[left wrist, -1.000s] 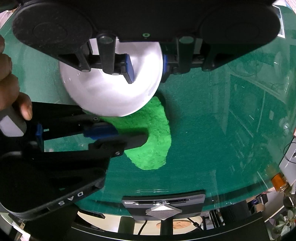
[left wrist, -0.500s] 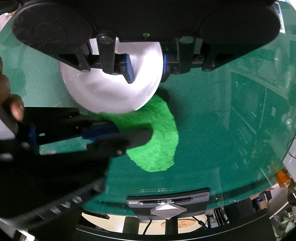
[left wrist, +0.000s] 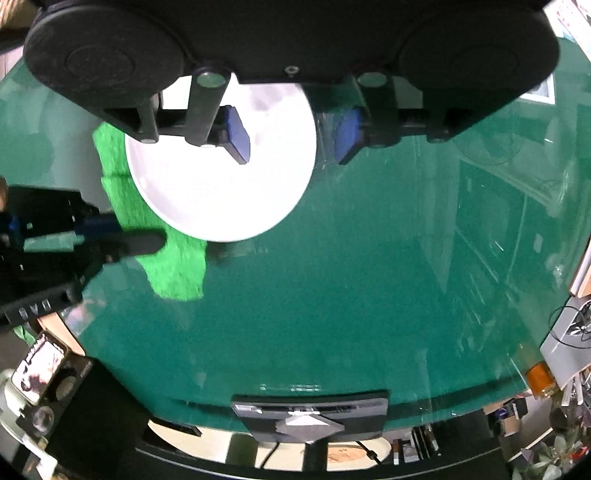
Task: Clean bowl
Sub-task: 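Sweep the cloth back and forth across the bowl rim with the right tool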
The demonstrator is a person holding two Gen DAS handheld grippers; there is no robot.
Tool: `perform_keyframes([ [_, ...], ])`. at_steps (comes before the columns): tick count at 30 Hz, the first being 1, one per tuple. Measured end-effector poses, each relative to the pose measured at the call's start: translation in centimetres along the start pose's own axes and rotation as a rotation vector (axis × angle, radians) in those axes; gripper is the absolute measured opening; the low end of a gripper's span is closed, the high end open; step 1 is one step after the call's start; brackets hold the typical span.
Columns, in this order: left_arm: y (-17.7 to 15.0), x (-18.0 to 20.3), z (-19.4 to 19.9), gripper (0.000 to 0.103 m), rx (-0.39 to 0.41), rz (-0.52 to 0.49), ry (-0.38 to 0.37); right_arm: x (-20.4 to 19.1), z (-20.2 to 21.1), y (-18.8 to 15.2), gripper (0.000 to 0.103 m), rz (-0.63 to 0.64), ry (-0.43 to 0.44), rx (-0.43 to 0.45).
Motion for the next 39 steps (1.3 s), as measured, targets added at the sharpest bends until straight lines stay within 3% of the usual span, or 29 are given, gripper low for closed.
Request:
perform_keyframes([
  [13,-0.1,-0.7,0.6,0.021,0.016,0.033,-0.004,-4.3,-2.6,-1.0,0.013,0.043,0.065,-0.025],
  [19,0.0,-0.9,0.8,0.023,0.022,0.022,-0.012,-1.5,-1.2,-0.3,0.013,0.022,-0.020,-0.028],
  [22,-0.2,-0.9,1.0,0.023,0.021,0.009,-0.012,-1.8,-1.7,-0.7,0.015,0.031,-0.021,-0.025],
  [28,0.0,-0.3,0.5,0.026,0.022,-0.018,-0.022,-4.5,-2.9,-1.6,0.015,0.096,0.037,-0.038],
  [39,0.0,2.4,0.1,0.029,0.042,-0.144,-0.082,0.5,1.2,-1.8,0.015,-0.022,-0.061,0.017],
])
Point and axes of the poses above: each gripper's, at about its wrist camera, not at the fingertips, and z roughly against the way its jaws point, x to its right, y to its top, the point moved 7 cm from there along -z, roughly the way its jaws point, and after that the axes turned 12 degrees about x, right-handed, at the moved point
